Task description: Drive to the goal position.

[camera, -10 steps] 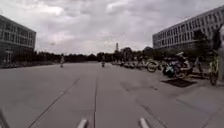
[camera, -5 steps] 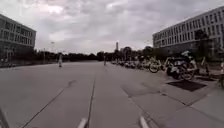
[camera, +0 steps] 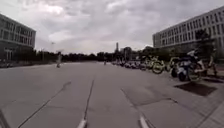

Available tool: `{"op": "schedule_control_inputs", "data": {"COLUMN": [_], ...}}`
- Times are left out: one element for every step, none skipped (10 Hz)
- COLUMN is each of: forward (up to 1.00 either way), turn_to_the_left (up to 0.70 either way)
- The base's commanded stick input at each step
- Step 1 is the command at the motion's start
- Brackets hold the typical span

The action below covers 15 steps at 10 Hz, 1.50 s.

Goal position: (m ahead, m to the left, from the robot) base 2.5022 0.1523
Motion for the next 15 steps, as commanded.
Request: {"op": "schedule_control_inputs", "data": {"forward": [0.70,0.70,0.70,0.70,0.70,0.70,0.70,0.70,0.70,0.70,0.70,0.70,0.70,0.70,0.70], "turn_to_the_left": [0.00,0.00,0.00,0.00,0.00,0.00,0.00,0.00,0.00,0.00,0.00,0.00,0.00,0.00,0.00]}}
